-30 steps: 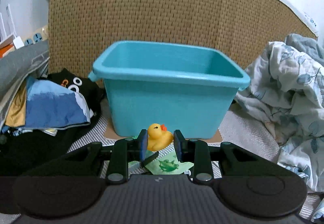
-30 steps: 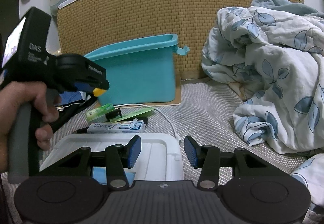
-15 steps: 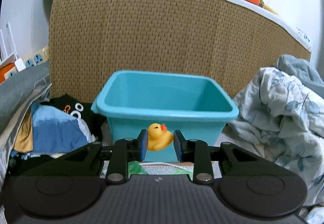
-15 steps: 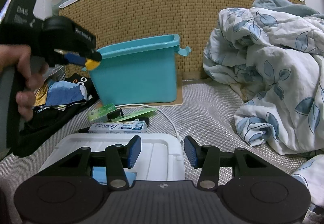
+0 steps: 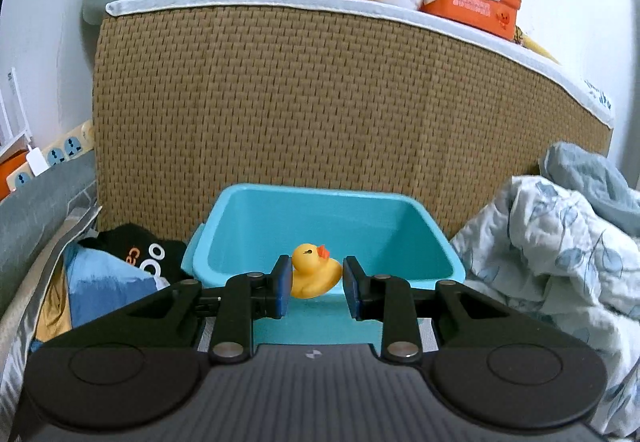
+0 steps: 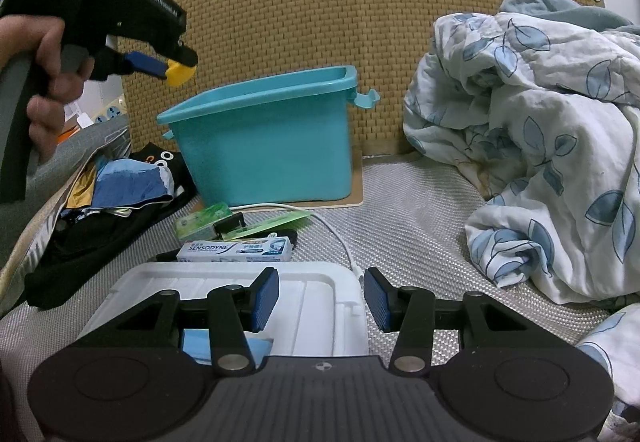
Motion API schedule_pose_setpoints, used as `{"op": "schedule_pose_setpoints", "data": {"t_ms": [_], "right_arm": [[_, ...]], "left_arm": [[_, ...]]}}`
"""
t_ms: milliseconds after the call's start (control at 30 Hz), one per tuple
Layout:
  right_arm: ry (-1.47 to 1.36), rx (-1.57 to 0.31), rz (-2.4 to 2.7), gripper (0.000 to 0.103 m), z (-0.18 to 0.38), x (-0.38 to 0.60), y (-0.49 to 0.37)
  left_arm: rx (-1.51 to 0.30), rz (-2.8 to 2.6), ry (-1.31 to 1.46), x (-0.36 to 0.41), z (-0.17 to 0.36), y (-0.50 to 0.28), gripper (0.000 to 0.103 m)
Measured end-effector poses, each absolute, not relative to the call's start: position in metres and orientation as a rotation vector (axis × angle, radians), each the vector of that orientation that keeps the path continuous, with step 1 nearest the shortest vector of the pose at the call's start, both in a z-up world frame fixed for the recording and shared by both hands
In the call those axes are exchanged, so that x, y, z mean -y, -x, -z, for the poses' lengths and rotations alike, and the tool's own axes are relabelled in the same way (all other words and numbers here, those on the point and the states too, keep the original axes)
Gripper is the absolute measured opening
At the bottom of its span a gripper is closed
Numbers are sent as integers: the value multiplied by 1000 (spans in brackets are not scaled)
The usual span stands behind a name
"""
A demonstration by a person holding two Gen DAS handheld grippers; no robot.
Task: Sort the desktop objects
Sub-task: 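Lift the duck with the left gripper and carry it over the teal bin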
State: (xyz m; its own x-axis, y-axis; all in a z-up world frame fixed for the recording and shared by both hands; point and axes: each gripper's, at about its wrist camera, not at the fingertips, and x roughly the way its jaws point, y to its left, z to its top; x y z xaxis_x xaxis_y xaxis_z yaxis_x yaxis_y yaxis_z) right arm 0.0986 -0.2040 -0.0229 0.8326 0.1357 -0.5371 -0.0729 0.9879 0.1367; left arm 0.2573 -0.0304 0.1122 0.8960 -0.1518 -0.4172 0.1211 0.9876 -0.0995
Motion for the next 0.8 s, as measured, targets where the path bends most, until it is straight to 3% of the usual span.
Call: {"op": "schedule_pose_setpoints", "data": {"t_ms": [800], "right_arm": [[-149, -591, -106, 51, 24, 209, -102]], "left_arm": [[-498, 132, 70, 34, -133, -318, 31]]}}
